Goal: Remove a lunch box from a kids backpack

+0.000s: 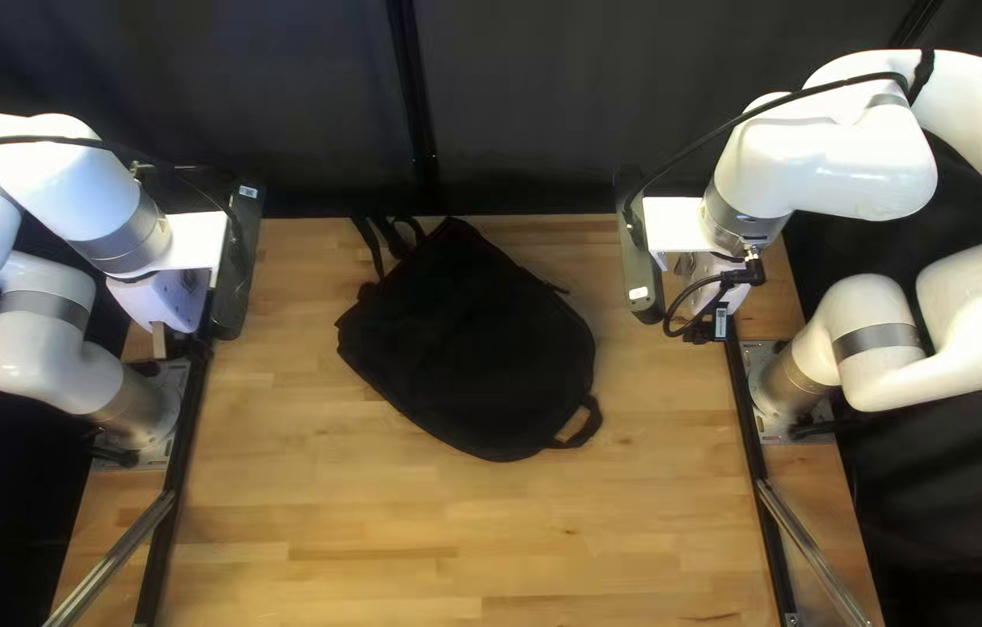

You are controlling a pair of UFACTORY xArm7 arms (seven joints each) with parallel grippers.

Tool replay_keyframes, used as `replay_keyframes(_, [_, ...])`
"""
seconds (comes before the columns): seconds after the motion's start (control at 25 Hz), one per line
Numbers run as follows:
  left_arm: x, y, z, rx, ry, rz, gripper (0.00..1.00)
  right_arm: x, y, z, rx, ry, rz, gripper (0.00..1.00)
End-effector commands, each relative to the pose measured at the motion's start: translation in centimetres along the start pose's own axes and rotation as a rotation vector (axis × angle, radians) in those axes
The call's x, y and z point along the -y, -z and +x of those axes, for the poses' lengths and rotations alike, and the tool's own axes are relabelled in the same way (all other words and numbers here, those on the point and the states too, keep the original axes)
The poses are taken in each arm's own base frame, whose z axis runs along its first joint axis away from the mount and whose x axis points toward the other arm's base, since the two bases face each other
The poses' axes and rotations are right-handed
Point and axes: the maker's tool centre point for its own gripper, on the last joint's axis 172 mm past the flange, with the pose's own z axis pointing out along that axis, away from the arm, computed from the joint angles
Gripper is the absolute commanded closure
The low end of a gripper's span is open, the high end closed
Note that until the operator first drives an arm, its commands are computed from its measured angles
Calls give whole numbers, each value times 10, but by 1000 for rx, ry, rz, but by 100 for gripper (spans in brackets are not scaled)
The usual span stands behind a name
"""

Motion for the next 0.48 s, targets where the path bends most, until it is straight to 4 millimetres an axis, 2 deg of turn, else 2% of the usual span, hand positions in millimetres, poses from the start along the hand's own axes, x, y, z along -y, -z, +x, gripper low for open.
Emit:
replay_keyframes(0.04, [0, 0, 0, 0, 0, 0, 0, 0, 0, 0, 0, 0, 0, 0])
replay_keyframes(0.2, [1, -5, 2, -1, 14, -17, 0, 0, 0, 0, 0, 0, 0, 0])
replay_keyframes(0.4, [29, -52, 38, -58, -28, 90, 0, 0, 0, 0, 0, 0, 0, 0])
replay_keyframes(0.48, [36, -76, 60, -93, -48, 142, 0, 0, 0, 0, 0, 0, 0, 0])
